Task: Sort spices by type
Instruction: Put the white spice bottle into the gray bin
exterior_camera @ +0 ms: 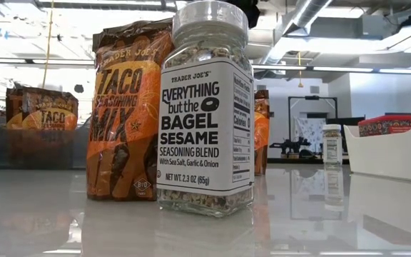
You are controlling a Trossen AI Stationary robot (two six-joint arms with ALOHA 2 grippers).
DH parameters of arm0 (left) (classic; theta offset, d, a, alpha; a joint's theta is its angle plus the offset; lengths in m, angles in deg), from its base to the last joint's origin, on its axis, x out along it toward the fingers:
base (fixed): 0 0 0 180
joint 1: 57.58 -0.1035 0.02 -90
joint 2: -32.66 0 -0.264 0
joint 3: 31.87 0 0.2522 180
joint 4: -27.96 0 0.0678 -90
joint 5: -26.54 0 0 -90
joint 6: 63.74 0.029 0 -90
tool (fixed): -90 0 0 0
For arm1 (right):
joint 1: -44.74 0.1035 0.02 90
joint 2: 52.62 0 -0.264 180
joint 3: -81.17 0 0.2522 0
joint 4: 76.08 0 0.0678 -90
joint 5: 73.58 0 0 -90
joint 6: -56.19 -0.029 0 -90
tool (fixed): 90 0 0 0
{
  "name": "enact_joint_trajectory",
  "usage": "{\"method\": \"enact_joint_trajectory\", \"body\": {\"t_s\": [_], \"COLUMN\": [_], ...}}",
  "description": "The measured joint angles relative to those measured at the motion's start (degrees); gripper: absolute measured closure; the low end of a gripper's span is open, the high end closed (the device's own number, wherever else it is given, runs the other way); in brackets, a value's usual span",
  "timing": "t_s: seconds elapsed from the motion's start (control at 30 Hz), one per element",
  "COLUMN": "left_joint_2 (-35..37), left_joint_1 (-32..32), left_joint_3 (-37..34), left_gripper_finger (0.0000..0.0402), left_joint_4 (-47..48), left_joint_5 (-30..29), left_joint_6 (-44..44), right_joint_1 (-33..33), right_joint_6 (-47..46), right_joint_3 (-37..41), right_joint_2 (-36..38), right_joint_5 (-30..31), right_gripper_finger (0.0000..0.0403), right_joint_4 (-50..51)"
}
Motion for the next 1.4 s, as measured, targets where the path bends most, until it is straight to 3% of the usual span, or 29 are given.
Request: {"method": "enact_joint_trajectory", "body": {"t_s": [0.37, 0.53, 0.83, 1.4], "left_joint_2": [-17.8, -23.7, -25.5, -28.3], "left_joint_1": [-2.7, -2.3, -2.2, -1.5], "left_joint_3": [29.9, 36.5, 38.4, 38.3], "left_gripper_finger": [0.0115, 0.0115, 0.0115, 0.0115], "left_joint_4": [32.1, 35.4, 35.6, 40.3], "left_joint_5": [7.8, 12.6, 15.5, 16.8], "left_joint_6": [1.3, 4.4, 8.6, 5.4], "right_joint_1": [0.1, 0.0, -0.4, -0.4], "right_joint_6": [0.2, 0.5, -0.1, 1.6], "right_joint_3": [0.1, 0.1, 0.1, 0.1], "right_joint_2": [-0.1, -0.1, -0.1, -0.1], "right_joint_5": [-0.6, -1.0, -0.3, -0.4], "right_gripper_finger": [0.0189, 0.0189, 0.0189, 0.0189], "right_joint_4": [0.9, 2.6, 2.9, 2.6]}}
